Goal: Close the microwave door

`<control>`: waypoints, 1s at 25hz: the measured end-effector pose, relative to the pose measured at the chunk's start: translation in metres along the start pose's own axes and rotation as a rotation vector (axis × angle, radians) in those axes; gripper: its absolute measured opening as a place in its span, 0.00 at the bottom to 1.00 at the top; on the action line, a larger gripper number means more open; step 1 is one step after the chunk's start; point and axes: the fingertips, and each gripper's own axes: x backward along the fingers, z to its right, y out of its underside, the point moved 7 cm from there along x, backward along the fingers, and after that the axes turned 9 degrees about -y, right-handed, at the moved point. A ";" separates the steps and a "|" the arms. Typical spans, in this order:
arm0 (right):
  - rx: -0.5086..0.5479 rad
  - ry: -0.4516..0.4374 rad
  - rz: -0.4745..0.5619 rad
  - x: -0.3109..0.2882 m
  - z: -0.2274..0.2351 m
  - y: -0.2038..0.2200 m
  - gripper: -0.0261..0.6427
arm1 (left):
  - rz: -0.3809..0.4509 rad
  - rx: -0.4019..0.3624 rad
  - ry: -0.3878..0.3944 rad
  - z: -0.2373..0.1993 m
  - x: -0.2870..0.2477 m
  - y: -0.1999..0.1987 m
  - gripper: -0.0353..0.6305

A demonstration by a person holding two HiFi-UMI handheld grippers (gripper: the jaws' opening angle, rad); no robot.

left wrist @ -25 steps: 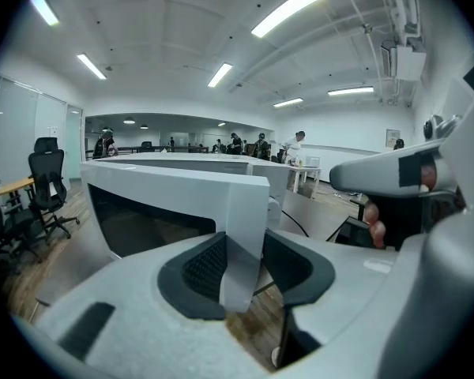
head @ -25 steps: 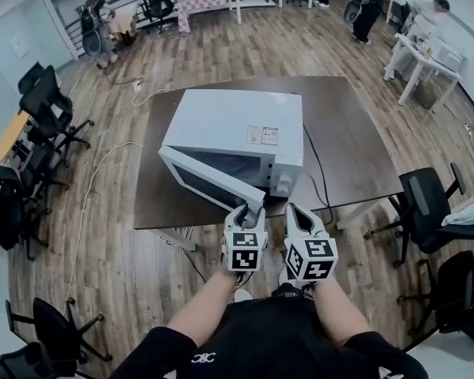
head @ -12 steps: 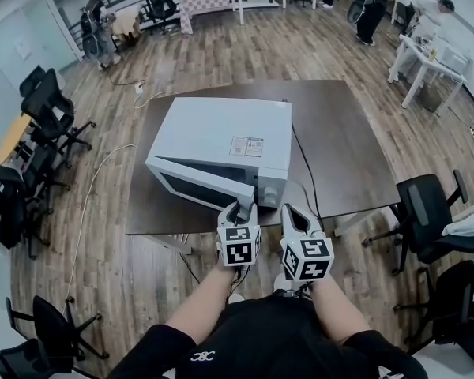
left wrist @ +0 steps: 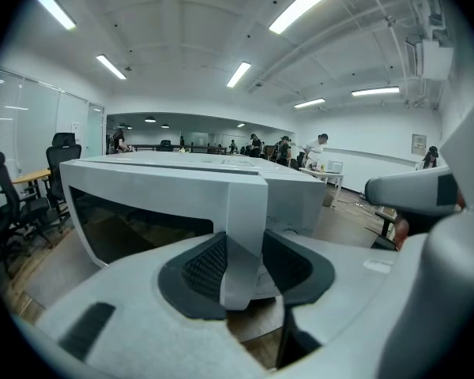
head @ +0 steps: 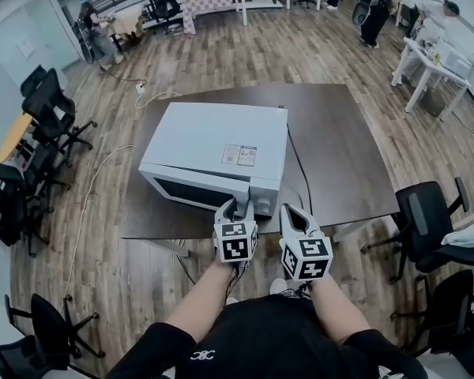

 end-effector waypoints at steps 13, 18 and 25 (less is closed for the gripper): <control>0.003 0.003 0.007 -0.006 0.010 -0.005 0.05 | 0.008 -0.004 0.020 0.001 -0.015 -0.006 0.28; 0.004 0.010 0.014 -0.006 0.008 -0.007 0.05 | 0.012 0.005 0.027 0.000 -0.015 -0.007 0.28; 0.011 0.003 0.025 -0.008 -0.006 -0.009 0.05 | 0.053 -0.021 0.047 -0.006 0.008 -0.012 0.19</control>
